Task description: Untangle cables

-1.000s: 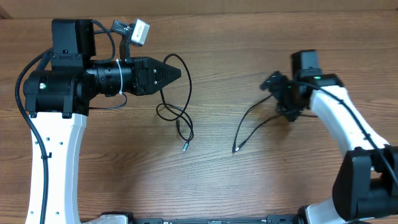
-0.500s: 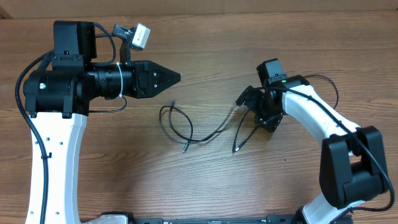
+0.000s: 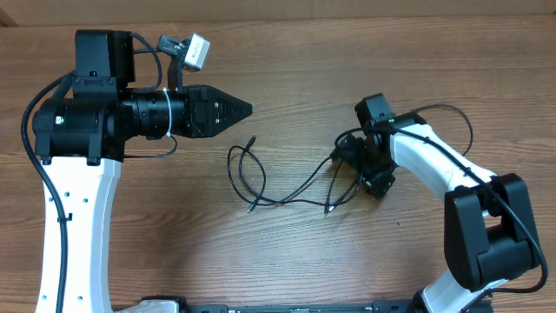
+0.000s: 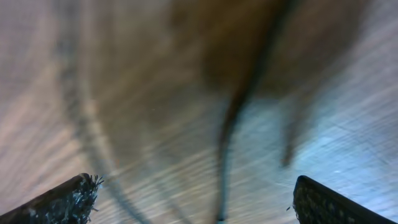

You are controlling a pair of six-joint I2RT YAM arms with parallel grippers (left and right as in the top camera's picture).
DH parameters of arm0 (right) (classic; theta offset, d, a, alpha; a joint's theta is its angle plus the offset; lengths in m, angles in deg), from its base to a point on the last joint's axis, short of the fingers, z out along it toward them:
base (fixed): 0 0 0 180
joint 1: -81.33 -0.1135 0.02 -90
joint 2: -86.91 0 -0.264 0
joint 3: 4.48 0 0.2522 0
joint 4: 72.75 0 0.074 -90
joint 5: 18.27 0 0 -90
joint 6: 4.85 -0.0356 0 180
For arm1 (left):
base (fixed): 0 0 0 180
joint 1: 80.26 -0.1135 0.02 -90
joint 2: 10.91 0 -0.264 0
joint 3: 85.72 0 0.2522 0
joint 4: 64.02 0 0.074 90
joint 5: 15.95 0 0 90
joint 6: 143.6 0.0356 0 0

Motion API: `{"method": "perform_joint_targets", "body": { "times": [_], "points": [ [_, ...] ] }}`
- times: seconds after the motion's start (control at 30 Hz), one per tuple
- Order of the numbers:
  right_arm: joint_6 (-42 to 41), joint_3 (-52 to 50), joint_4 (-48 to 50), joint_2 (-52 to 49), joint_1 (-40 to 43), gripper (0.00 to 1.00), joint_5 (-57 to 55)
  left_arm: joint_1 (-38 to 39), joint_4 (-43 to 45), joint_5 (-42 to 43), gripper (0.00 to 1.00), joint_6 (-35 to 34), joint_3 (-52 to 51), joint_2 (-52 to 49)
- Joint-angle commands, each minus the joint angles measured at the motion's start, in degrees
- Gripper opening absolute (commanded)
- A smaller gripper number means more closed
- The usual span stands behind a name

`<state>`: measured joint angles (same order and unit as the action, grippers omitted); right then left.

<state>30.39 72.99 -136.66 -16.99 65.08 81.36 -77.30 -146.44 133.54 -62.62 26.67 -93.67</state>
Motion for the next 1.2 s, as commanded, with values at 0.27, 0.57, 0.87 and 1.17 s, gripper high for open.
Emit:
{"method": "perform_joint_targets", "body": {
  "times": [0.27,0.57,0.87,1.17],
  "points": [
    [-2.10,-5.20,4.37,0.15,-0.31,0.49,-0.55,-0.04,-0.31,0.09,0.22,-0.44,0.85,-0.07],
    [-2.08,-5.27,6.45,0.15,-0.31,0.04,-0.59,-0.04,-0.57,0.09,0.22,-0.44,0.85,-0.07],
    [-0.70,-5.22,17.38,0.15,0.46,0.04,-0.81,-0.07,-0.52,0.09,0.22,-0.44,0.85,-0.07],
    [22.86,0.79,28.20,1.05,9.90,0.04,-2.80,-0.07,-0.48,0.07,0.24,-0.44,0.85,-0.07]
  ]
}}
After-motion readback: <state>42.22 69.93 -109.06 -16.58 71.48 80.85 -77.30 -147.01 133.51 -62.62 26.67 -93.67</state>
